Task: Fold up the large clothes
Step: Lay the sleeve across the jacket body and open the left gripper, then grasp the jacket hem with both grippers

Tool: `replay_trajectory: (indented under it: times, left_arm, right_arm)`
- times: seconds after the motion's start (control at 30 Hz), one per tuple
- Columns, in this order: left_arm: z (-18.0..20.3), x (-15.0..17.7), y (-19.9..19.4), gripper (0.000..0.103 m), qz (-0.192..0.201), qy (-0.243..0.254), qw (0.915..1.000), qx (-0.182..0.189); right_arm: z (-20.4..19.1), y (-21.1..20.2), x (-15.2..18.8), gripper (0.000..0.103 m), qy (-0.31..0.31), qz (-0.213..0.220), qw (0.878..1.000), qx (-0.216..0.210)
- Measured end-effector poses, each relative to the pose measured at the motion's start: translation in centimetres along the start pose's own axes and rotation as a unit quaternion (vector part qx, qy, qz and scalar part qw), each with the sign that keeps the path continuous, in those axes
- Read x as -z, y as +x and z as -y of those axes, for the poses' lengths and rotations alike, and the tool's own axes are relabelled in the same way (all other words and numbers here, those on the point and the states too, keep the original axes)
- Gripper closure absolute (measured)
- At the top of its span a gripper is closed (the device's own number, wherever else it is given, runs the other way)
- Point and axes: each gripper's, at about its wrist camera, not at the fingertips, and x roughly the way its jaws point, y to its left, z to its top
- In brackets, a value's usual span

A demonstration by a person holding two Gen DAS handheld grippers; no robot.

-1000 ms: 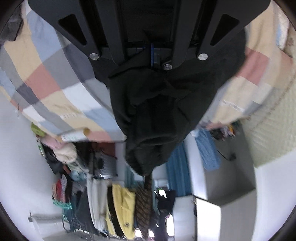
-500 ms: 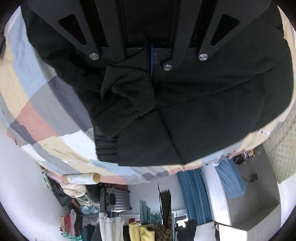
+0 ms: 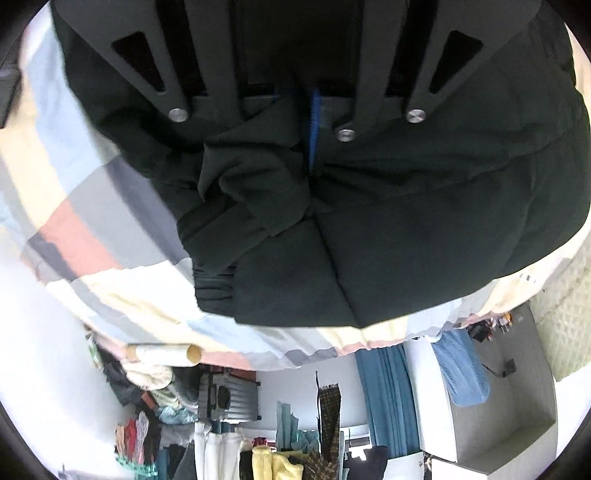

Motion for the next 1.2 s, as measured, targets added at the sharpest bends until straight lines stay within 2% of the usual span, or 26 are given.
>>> replay_trajectory:
  times: [0.07,0.13,0.17,0.23,0.4,0.47,0.67,0.77,1.03,1.2]
  left_arm:
    - [-0.5,0.0,-1.5,0.067,0.007,-0.014,0.9999,-0.002]
    - [-0.9,0.2,-3.2,0.021,0.024,-0.022,0.9995,-0.006]
    - [-1.1,0.4,-3.9,0.018,0.035,-0.019,0.9992,-0.011]
    - [-1.7,0.8,-6.0,0.016,0.055,-0.014,0.9983,-0.014]
    - [-4.6,1.9,-9.8,0.016,0.074,-0.032,0.9961,-0.036]
    - [-6.3,2.5,-11.5,0.016,0.080,-0.047,0.9943,-0.052]
    - [-10.9,4.9,-15.6,0.016,0.095,-0.103,0.9880,-0.065]
    - [-12.9,6.6,-17.0,0.016,0.097,-0.113,0.9855,-0.080]
    - [-18.6,10.8,-16.6,0.016,0.086,-0.149,0.9807,-0.093]
    - [-21.0,11.8,-14.7,0.016,0.072,-0.153,0.9801,-0.105]
  right_arm:
    - [-0.3,-0.1,0.0,0.000,-0.006,0.003,1.000,-0.001]
    - [-0.6,-0.1,0.0,0.000,-0.011,0.005,1.000,-0.001]
    - [-0.7,-0.1,0.0,0.000,-0.014,0.006,1.000,0.000]
    - [-1.0,-0.3,0.0,0.000,-0.019,0.009,1.000,-0.001]
    - [-1.7,-0.4,-0.1,0.000,-0.034,0.020,0.999,-0.007]
    - [-2.0,-0.3,-0.3,0.000,-0.042,0.031,0.999,-0.012]
    - [-2.8,0.4,-1.5,0.000,-0.051,0.051,0.997,-0.018]
    - [-3.5,0.9,-2.0,0.000,-0.063,0.057,0.996,-0.017]
    - [-4.2,3.1,-3.1,0.000,-0.064,0.035,0.997,-0.025]
    - [-3.8,5.7,-4.4,0.000,-0.053,0.017,0.998,-0.034]
